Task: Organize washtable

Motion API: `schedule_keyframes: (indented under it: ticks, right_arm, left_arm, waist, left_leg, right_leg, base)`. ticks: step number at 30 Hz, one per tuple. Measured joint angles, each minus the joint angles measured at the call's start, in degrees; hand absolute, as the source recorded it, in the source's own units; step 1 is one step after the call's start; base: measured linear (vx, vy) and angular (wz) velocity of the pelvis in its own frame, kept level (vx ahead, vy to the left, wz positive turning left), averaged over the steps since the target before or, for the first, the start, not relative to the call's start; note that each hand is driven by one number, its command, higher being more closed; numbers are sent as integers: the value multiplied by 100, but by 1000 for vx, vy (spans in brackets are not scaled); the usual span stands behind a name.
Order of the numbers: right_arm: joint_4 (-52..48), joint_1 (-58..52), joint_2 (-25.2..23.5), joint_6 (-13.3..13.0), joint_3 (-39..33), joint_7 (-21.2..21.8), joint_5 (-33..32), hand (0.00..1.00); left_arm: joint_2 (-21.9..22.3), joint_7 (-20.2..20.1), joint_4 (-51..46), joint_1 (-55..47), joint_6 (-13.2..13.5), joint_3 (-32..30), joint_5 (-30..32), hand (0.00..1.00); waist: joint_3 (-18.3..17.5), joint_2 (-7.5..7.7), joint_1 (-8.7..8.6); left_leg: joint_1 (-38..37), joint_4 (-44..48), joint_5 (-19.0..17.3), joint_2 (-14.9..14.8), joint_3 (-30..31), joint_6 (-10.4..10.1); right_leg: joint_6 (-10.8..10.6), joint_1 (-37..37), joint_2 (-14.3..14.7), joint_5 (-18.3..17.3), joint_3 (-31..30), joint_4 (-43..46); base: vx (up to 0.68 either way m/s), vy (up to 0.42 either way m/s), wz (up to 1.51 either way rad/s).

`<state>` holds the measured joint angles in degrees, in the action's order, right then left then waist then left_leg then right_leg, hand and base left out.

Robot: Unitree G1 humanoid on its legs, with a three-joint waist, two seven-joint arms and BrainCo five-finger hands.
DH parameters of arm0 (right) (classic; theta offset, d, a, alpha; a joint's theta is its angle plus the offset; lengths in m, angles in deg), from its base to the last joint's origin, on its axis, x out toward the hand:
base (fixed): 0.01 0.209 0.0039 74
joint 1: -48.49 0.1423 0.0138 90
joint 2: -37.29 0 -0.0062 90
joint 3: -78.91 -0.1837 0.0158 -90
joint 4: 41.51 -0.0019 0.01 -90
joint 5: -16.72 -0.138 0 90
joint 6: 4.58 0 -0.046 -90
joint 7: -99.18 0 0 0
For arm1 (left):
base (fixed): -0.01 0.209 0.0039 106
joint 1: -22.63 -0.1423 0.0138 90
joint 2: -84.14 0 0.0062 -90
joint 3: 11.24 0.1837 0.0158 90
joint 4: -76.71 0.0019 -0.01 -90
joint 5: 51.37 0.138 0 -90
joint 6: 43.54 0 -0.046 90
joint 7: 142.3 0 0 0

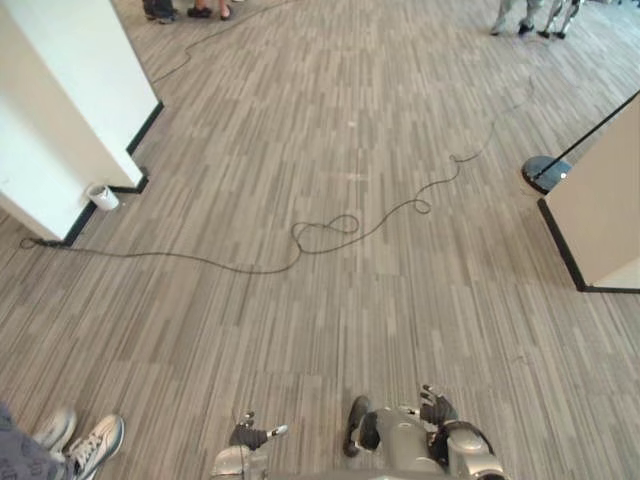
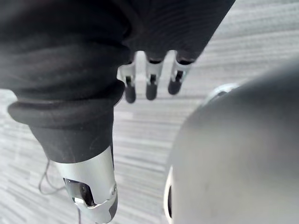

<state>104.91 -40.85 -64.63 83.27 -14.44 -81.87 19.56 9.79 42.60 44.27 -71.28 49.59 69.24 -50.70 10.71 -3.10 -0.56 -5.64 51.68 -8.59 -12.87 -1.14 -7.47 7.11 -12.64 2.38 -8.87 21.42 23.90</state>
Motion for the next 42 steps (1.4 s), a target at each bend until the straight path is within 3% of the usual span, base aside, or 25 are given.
schedule_keyframes:
  ticks: [2,4,6,8,9,11,12,14,15,17,18,19,20,22,24,25,27,29,30,31,33,35,38,39,42]
  right_arm:
    - [63,-9,-50,35,171,-2,-9,0]
    - [115,-19,-152,65,207,-8,-31,0]
    - [208,22,-173,89,326,-13,-57,0]
    - [374,108,-152,94,388,-17,-55,0]
    - [409,121,-141,101,398,-18,-54,0]
    - [416,126,-167,100,473,-20,-51,0]
    - [446,168,-219,83,577,-21,-49,0]
    - [550,228,-309,92,605,-7,-23,0]
    - [558,205,-349,91,593,-6,6,0]
    - [548,128,-358,81,590,-3,6,0]
    - [500,116,-347,58,583,3,6,0]
    - [427,129,-333,13,575,3,6,0]
    - [286,77,-283,-7,574,10,7,0]
    - [188,49,-232,-83,562,8,7,0]
    - [68,48,-207,-128,502,6,7,0]
    - [62,61,-168,-147,503,6,8,0]
    - [166,70,-50,-99,426,16,-17,0]
    - [158,102,-60,-77,377,13,0,0]
    - [143,92,-75,-37,366,15,18,0]
    - [78,79,21,6,368,16,21,0]
    - [7,63,147,44,396,0,28,0]
    - [52,49,99,92,390,-12,-1,0]
    - [213,14,-82,119,441,-25,-7,0]
    - [267,39,-97,117,469,-24,-7,0]
    - [367,106,-140,126,509,-27,-5,0]
  left_arm:
    - [-86,2,-305,-14,1,-14,-5,0]
    - [-179,4,-499,-27,29,-5,-9,0]
    - [-194,7,-655,-38,137,-5,-71,0]
    - [-141,8,-711,-21,214,4,-171,0]
    - [-96,12,-726,-25,225,4,-237,0]
    - [-108,14,-747,-36,235,1,-295,0]
    - [-141,14,-744,-34,235,-1,-326,0]
    - [-246,5,-731,17,238,-39,-443,0]
    - [-328,9,-620,32,235,-133,-527,0]
    - [-381,12,-473,36,208,-116,-529,0]
    - [-448,15,-353,56,182,-74,-531,0]
    - [-502,22,-279,53,130,-37,-524,0]
    - [-496,22,-187,44,96,15,-519,0]
    - [-483,24,-122,42,76,48,-519,0]
    - [-445,23,-121,35,52,47,-519,0]
    - [-421,21,-114,35,44,68,-513,0]
    - [-338,19,-94,-4,44,101,-503,0]
    - [-290,15,-70,-89,28,92,-492,0]
    - [-196,2,-72,-136,27,37,-439,0]
    - [-81,2,-84,-105,26,-33,-429,0]
    - [106,1,-140,-79,-2,-221,-420,0]
    - [72,2,-238,-68,-5,-233,-370,0]
    - [-105,4,-494,-91,25,-186,-275,0]
    - [-118,5,-533,-90,38,-183,-273,0]
    - [-105,5,-607,-42,123,-129,-281,0]
  waist:
    - [114,118,105]
    - [147,270,171]
    - [142,386,274]
    - [189,284,439]
    - [199,231,493]
    - [181,237,606]
    - [140,266,666]
    - [148,471,610]
    - [136,619,620]
    - [113,711,575]
    - [129,741,530]
    - [152,773,443]
    - [209,631,414]
    - [238,595,368]
    - [241,585,283]
    - [240,586,268]
    - [228,619,223]
    - [173,553,100]
    - [62,428,14]
    - [21,283,21]
    - [25,-38,142]
    - [69,-80,132]
    - [123,315,193]
    - [126,325,227]
    - [152,270,405]
  left_leg:
    - [944,1693,-121,-216,-109,60]
    - [1640,1541,-257,-131,-423,282]
    - [2278,299,-401,116,-771,511]
    - [2542,-1365,-366,429,-905,476]
    - [2620,-2551,-177,627,-990,281]
    - [2635,-3118,602,781,-1041,538]
    - [2599,-3050,987,890,-1036,1020]
    - [2637,-2555,549,955,-1049,1323]
    - [2372,-2376,305,1035,-1099,1421]
    - [1915,-2545,-20,1135,-1065,1405]
    - [1545,-2693,-319,1228,-970,1360]
    - [1101,-2760,-535,1327,-885,1403]
    - [617,-2920,-721,1305,-805,1379]
    - [-61,-3262,-891,1228,-645,1325]
    - [-501,-3459,-1103,1054,-459,1191]
    - [-686,-3540,-1211,973,-372,1091]
    - [-1251,-3796,-1525,888,-118,923]
    - [-1431,-3681,-1576,822,97,899]
    - [-1272,-3103,-1506,659,282,787]
    - [-849,-1940,-1250,432,371,593]
    - [118,236,-112,-4,360,201]
    - [695,1268,-244,-360,-55,257]
    - [1572,868,-606,-182,-643,457]
    - [1728,553,-686,-91,-736,454]
    - [2227,-1913,-604,404,-809,394]
  right_leg:
    - [89,953,252,-311,-212,-360]
    - [32,1598,265,-403,-379,-869]
    - [-101,2175,258,-411,-616,-1394]
    - [-221,2573,201,-476,-911,-1731]
    - [-318,2811,159,-535,-1073,-1965]
    - [-473,3100,83,-620,-1270,-2214]
    - [-531,3195,-33,-654,-1393,-2189]
    - [-675,2958,-241,-570,-1400,-1418]
    - [-977,2597,-406,-376,-1403,-80]
    - [-1325,1998,-566,57,-1487,1576]
    - [-1284,1599,-726,63,-1476,2669]
    - [-1061,1222,-964,-181,-1355,3516]
    - [-839,853,-1038,-340,-1192,3728]
    - [-644,358,-1070,-638,-867,3374]
    - [-645,-163,-1016,-744,-541,2390]
    - [-749,-385,-950,-625,-479,1590]
    - [-954,-687,-853,177,-699,-517]
    - [-828,-690,-777,680,-834,-134]
    - [-728,-685,-727,708,-781,251]
    - [-536,-532,-621,417,-582,496]
    - [-384,-48,-297,29,-551,380]
    - [-305,717,-92,-135,-574,-46]
    - [-286,1884,-124,-153,-765,-948]
    - [-288,2024,-138,-151,-824,-1084]
    - [-425,2513,-266,-231,-1118,-1483]
  base:
    - [627,-129,-34]
    - [545,-137,-21]
    - [570,-98,-44]
    - [557,70,-77]
    - [711,187,-81]
    - [641,210,-67]
    - [702,214,-41]
    - [823,246,-1]
    - [645,200,15]
    - [497,133,13]
    - [608,110,25]
    - [708,100,31]
    - [575,45,31]
    - [575,-7,41]
    - [565,-61,52]
    - [579,-105,51]
    - [779,-191,74]
    - [734,-222,71]
    - [759,-261,77]
    - [752,-268,60]
    - [735,-190,-2]
    - [648,-128,-12]
    - [717,-125,-9]
    - [548,-22,-51]
    - [506,101,-71]
